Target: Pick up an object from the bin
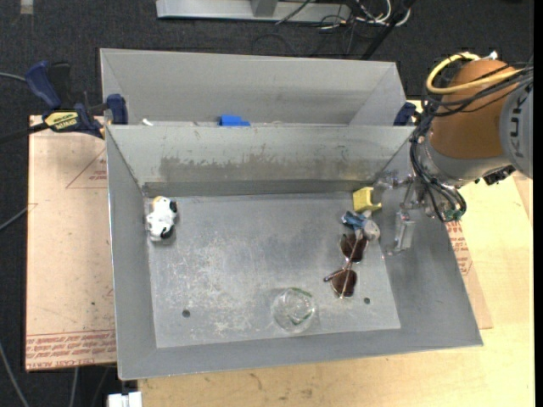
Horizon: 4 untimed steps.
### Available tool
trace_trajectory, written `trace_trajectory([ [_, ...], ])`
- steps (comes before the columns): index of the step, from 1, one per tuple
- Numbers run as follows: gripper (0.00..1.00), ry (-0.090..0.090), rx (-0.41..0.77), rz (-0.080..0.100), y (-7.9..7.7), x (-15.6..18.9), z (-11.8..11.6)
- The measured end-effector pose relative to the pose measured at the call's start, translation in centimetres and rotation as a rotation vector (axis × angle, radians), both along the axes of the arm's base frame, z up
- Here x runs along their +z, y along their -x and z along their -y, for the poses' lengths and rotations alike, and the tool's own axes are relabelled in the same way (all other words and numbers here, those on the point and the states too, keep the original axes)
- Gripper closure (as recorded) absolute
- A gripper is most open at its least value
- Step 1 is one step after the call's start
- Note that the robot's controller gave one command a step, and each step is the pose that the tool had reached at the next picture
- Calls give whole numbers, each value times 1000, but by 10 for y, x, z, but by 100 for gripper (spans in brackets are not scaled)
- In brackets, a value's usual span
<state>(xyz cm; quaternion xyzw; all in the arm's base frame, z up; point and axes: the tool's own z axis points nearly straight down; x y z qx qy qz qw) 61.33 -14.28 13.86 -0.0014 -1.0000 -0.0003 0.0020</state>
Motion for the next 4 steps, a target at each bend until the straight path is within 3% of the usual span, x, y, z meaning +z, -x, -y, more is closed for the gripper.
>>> trace_trajectory([
  [2,0,1,3,6,-1,5,-1],
  [3,0,-1,27,3,3,-17,-14],
  [4,0,2,93,9,-15,-37,-47],
])
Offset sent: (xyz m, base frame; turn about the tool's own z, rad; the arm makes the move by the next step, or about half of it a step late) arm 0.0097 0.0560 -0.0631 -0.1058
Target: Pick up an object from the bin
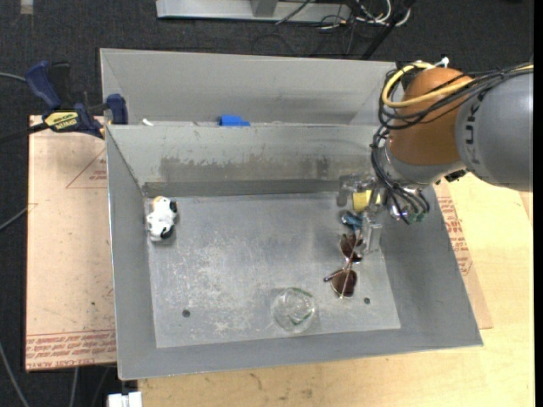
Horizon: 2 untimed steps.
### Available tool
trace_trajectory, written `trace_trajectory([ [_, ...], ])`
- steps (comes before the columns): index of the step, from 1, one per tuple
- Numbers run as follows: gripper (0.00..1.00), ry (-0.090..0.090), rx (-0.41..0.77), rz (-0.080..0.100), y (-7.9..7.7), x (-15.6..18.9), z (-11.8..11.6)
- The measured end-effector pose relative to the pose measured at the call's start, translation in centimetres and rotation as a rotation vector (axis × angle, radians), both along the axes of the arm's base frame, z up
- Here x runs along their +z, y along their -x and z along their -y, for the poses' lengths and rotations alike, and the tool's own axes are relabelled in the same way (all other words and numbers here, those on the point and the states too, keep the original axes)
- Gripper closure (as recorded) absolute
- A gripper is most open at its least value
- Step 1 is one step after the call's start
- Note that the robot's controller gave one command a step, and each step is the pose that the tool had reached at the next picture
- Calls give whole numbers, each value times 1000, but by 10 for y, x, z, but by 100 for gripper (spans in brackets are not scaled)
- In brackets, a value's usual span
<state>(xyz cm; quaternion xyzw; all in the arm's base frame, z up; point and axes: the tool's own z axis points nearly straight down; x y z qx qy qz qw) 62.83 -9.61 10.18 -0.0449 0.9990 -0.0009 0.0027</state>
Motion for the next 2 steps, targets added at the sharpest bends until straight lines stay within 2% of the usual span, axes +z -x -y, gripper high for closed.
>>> trace_trajectory([
  [1,100,-2,80,-2,-8,-17,-17],
  [2,0,-2,81,-2,-8,-17,-17],
])
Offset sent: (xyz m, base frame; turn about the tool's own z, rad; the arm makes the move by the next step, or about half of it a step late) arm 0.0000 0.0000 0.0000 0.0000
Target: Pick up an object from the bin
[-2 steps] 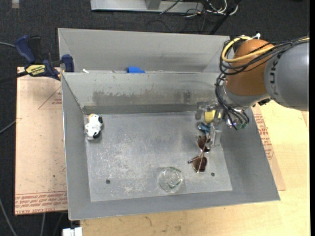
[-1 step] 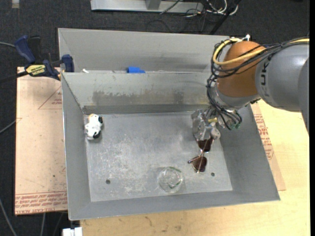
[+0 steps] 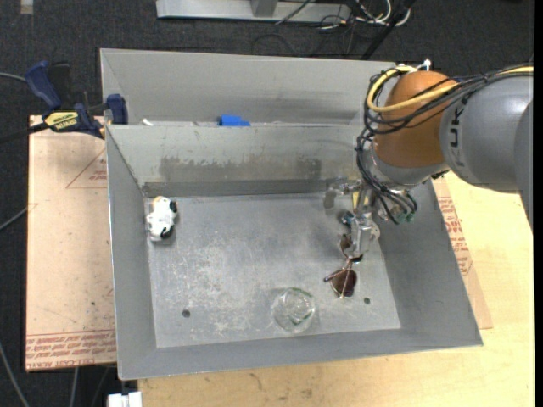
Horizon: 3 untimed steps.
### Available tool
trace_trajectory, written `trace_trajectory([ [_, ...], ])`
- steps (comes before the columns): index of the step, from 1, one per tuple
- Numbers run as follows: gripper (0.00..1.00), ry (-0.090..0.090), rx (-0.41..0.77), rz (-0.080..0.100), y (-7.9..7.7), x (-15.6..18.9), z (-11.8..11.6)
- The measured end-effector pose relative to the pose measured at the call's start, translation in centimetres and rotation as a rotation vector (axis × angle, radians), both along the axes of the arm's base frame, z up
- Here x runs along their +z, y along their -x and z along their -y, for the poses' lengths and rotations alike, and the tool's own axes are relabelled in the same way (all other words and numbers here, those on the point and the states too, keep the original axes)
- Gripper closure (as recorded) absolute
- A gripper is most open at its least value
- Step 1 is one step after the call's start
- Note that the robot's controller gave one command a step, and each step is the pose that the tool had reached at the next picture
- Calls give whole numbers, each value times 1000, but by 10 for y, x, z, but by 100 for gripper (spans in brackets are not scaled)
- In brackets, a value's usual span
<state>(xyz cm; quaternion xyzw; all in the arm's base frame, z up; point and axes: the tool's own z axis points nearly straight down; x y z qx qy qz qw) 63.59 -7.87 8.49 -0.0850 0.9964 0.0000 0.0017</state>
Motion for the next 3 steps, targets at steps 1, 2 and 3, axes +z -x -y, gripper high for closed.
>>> trace_trajectory([
  [1,0,0,0,0,0,0,0],
  [2,0,-1,2,0,9,-10,43],
  [3,100,-5,-84,8,14,-11,67],
])
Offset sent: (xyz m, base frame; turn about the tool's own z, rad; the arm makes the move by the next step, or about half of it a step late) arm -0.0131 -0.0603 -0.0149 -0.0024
